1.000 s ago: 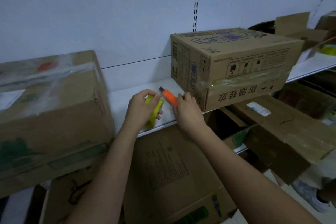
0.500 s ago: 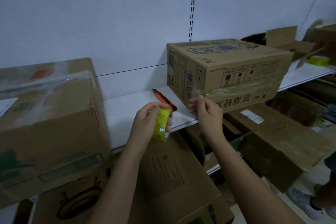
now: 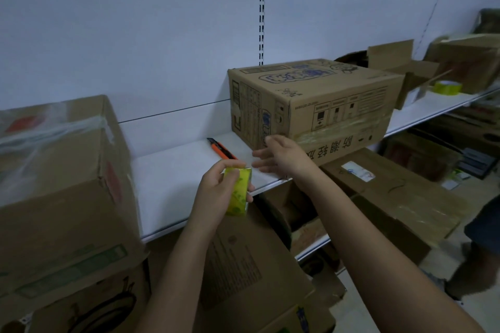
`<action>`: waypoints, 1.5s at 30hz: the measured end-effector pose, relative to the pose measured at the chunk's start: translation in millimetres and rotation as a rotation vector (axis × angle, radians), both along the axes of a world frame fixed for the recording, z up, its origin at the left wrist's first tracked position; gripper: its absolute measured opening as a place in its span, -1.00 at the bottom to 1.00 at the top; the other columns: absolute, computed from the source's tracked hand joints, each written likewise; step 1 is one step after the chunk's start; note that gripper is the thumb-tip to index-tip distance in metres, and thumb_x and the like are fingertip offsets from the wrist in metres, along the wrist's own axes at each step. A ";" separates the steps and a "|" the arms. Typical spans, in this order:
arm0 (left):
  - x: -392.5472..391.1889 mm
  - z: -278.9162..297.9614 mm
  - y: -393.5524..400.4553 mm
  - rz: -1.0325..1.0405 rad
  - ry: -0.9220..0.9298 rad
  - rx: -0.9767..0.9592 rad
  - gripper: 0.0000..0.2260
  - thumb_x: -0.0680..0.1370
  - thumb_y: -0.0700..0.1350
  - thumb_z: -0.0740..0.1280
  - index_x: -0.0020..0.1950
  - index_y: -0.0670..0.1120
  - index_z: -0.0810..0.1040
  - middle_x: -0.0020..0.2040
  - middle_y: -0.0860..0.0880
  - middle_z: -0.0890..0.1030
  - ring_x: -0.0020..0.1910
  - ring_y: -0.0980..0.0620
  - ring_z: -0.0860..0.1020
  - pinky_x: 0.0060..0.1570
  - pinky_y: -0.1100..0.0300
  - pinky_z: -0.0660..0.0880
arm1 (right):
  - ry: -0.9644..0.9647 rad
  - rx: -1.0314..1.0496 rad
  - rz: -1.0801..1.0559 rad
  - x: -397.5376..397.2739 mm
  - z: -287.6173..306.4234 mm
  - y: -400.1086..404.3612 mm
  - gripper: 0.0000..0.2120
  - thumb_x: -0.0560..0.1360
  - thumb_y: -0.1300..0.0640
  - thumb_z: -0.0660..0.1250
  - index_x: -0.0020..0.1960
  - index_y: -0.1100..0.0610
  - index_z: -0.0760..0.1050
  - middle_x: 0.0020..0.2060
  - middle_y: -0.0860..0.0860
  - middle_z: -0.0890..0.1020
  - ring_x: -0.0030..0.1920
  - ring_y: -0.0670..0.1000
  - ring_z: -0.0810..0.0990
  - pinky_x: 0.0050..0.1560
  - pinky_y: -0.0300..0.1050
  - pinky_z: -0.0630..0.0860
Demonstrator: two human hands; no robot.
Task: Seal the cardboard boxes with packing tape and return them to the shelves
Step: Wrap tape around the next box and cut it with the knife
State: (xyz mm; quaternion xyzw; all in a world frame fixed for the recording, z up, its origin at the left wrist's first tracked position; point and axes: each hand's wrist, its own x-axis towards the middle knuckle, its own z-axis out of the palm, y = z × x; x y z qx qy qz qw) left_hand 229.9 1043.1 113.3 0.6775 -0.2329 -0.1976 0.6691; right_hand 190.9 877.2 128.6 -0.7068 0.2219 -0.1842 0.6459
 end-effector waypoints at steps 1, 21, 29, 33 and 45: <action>-0.3 -1.5 0.3 -0.014 -0.007 0.001 -0.83 0.65 -0.23 0.19 0.14 -0.13 0.56 -0.23 -0.21 0.66 -0.34 -0.13 0.60 -0.17 -0.04 0.56 | -0.017 -0.148 -0.018 -7.5 -0.5 -0.1 -0.67 0.70 0.02 0.12 0.34 0.18 0.44 -0.01 0.09 0.69 -0.18 -0.01 0.69 -0.16 -0.12 0.63; -23.0 -1.6 -34.5 -0.145 -0.109 -0.037 -0.52 0.65 0.02 0.26 0.55 0.15 0.19 -0.21 0.11 0.72 -0.21 0.10 0.69 -0.17 0.31 0.58 | -0.198 -0.784 -0.351 -40.1 82.1 -18.1 -0.86 0.46 0.14 0.50 -0.26 -0.01 0.68 -0.34 -0.15 0.67 -0.30 -0.25 0.61 -0.24 -0.28 0.54; -31.6 -11.0 -41.4 0.015 -0.242 0.027 -0.51 0.62 0.11 0.28 0.54 0.16 0.28 -0.02 0.11 0.64 -0.16 0.15 0.66 -0.05 0.05 0.65 | -0.113 -0.891 -0.389 -16.1 113.9 -49.4 -0.91 0.45 0.10 0.52 -0.22 0.08 0.70 -0.33 -0.08 0.67 -0.32 -0.24 0.59 -0.25 -0.37 0.53; -40.9 -9.3 -48.8 0.011 -0.200 -0.014 -0.56 0.64 0.02 0.29 0.51 0.12 0.33 -0.04 -0.05 0.70 -0.34 0.03 0.69 -0.24 0.06 0.67 | -0.094 -0.921 -0.382 -12.6 113.5 -53.6 -0.82 0.46 0.16 0.49 -0.30 0.00 0.64 -0.39 -0.19 0.61 -0.31 -0.15 0.64 -0.25 -0.27 0.60; -41.9 -6.0 -67.2 -0.040 -0.040 -0.091 -0.62 0.64 0.00 0.29 0.46 0.11 0.36 -0.10 -0.10 0.70 -0.37 -0.05 0.68 -0.35 0.17 0.61 | 0.152 -0.985 -0.230 11.5 121.2 -78.0 -0.91 0.47 0.13 0.48 -0.18 0.13 0.69 -0.27 -0.04 0.66 -0.21 -0.12 0.59 -0.37 -0.39 0.43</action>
